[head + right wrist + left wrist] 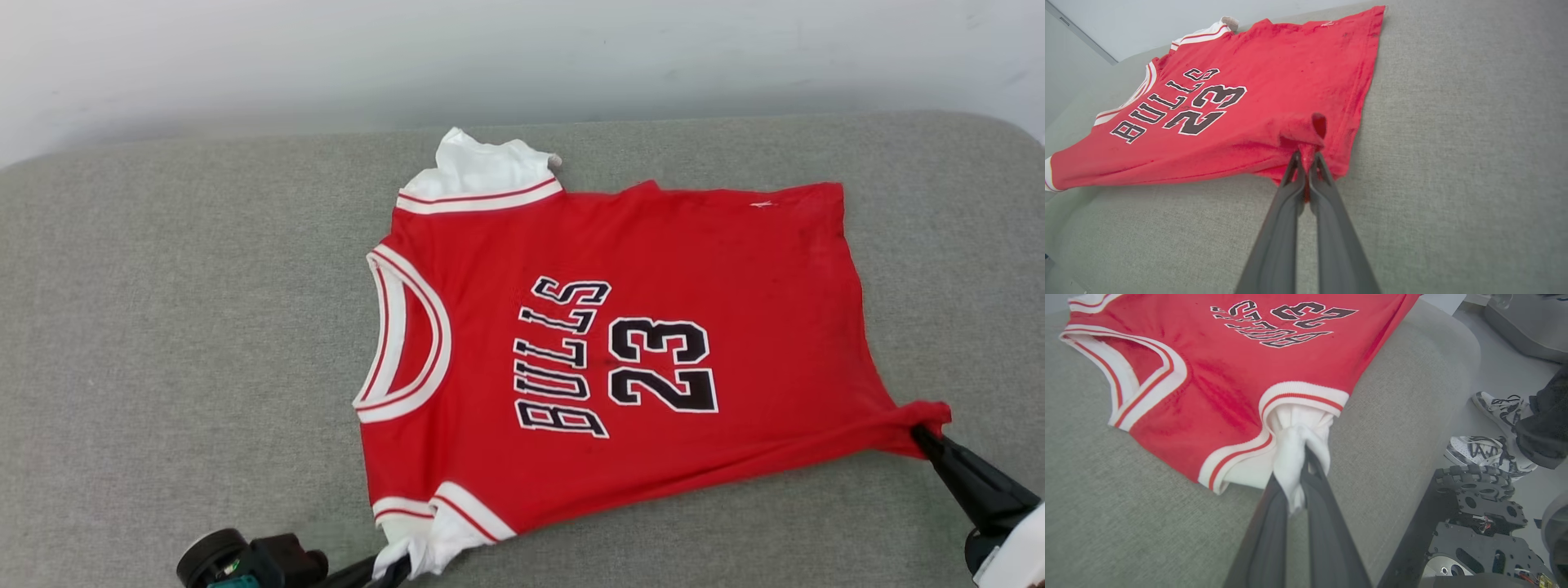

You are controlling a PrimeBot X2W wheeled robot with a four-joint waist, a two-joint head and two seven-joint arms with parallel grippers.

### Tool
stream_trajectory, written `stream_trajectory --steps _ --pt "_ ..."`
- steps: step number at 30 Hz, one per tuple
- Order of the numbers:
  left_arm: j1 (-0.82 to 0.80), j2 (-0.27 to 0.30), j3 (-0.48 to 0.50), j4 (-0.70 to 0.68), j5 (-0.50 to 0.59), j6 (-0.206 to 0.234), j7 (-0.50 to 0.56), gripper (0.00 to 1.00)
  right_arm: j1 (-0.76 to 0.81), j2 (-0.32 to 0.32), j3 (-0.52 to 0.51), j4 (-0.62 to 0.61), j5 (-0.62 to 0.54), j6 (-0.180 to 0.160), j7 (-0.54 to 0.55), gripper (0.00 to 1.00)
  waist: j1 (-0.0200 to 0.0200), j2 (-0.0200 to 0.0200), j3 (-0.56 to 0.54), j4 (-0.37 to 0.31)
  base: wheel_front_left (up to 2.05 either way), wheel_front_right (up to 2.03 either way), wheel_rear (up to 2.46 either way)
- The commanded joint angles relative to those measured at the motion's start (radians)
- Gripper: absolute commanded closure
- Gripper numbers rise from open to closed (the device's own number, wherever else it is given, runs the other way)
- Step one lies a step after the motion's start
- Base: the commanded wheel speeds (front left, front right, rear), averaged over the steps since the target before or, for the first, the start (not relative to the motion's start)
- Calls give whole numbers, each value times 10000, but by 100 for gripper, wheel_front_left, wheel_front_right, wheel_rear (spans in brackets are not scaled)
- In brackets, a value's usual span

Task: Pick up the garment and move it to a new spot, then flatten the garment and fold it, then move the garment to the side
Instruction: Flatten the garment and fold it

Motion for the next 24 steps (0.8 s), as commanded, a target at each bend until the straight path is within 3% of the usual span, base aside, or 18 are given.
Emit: stream_trajectory --steps 1,15,24 --pt "224 190 16 -63 -34 9 -20 100 226 -130 -100 -118 70 -20 -3 100 1 -1 -24 -27 0 0 0" --pt "692 1186 403 -1695 -548 124 229 100 1424 -588 -730 -1524 443 -18 453 100 1 -1 286 -74 0 0 0" --pt "-428 2197 621 -2459 -800 36 1102 100 888 -214 -1242 -1830 449 -18 944 100 1 -1 551 -203 0 0 0"
